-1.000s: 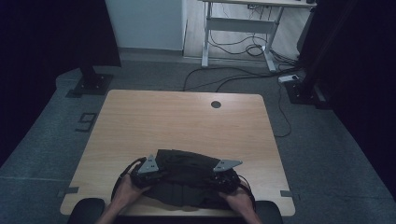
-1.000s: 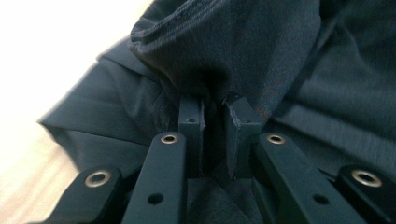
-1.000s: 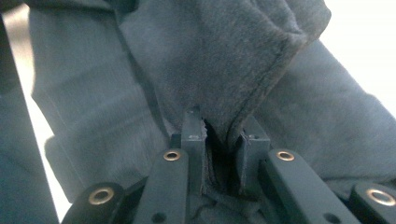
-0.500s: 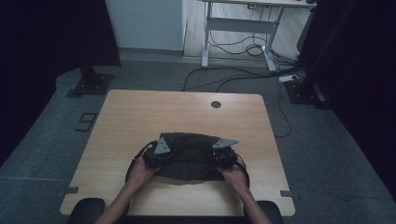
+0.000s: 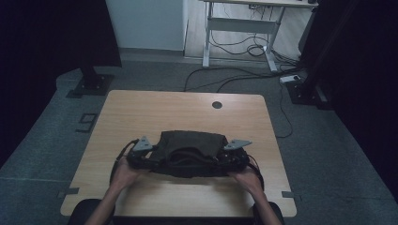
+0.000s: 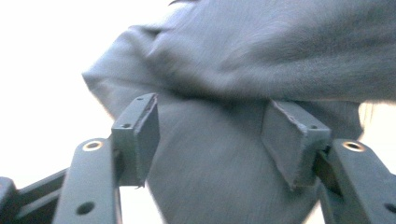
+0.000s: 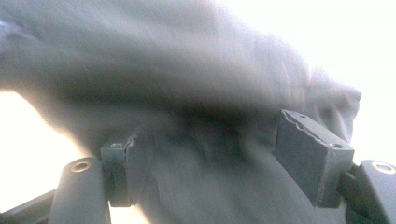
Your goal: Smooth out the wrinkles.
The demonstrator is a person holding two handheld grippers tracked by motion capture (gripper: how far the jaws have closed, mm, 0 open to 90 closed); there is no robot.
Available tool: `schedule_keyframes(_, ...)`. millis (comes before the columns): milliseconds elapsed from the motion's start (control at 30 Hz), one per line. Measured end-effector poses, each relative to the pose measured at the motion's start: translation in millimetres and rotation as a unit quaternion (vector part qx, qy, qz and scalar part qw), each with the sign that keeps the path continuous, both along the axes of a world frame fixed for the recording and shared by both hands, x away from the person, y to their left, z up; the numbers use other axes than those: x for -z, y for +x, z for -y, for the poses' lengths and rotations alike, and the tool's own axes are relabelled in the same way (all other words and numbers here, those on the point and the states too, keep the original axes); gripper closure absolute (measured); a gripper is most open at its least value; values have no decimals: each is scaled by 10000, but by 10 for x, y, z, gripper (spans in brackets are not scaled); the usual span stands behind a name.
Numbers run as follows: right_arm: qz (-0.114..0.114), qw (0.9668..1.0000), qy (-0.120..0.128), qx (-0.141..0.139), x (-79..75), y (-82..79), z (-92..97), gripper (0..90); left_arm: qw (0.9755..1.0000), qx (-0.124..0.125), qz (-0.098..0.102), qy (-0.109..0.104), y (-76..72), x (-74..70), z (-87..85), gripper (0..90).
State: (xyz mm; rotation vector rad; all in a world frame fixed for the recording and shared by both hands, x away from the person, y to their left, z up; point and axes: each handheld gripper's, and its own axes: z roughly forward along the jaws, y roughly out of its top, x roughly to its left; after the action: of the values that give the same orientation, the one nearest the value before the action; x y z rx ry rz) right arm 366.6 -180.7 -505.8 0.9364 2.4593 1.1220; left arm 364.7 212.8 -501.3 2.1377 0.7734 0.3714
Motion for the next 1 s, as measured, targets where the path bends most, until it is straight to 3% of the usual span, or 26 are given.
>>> schedule_keyframes(67, -101, 9998, -97, 124, 15, -81, 192, 277, 9997, -230, -31, -17, 8, -31, -170, 318)
schedule_keyframes(133, -130, 9989, -122, 441, 25, -124, 380, 274, 9990, -427, -64, -114, 56, -74, -250, 290)
schedule_keyframes(233, -216, 9957, 171, 887, -20, -94, 525, 266, 9980, -551, -36, -299, 160, -191, -172, 256)
schedule_keyframes(333, -146, 9942, 400, 986, -147, 9, 389, 234, 9983, -413, 25, -399, 244, -302, 56, 232)
schedule_keyframes(467, -84, 9939, 654, 885, -283, 146, 41, 183, 9994, -146, 22, -300, 325, -352, 455, 196)
schedule_keyframes(567, -67, 9944, 661, 825, -301, 193, -200, 150, 9999, -6, -89, -128, 306, -266, 633, 189)
schedule_keyframes(633, -89, 9947, 577, 841, -256, 190, -295, 147, 9998, 22, -156, 155, 239, -137, 712, 185)
schedule_keyframes(733, -92, 9959, 55, 896, -107, 113, -362, 143, 9984, -91, -205, 523, 141, 35, 715, 186)
schedule_keyframes(767, -75, 9953, -88, 959, -53, 76, -352, 140, 9980, -130, -260, 553, 110, 92, 697, 187)
schedule_keyframes(867, -188, 9938, -102, 1093, 77, -21, -294, 141, 9978, -281, -414, 441, 33, 229, 618, 188)
schedule_keyframes(1000, -332, 9929, -108, 1141, 215, -71, -270, 152, 9979, -378, -406, 347, -16, 288, 532, 204)
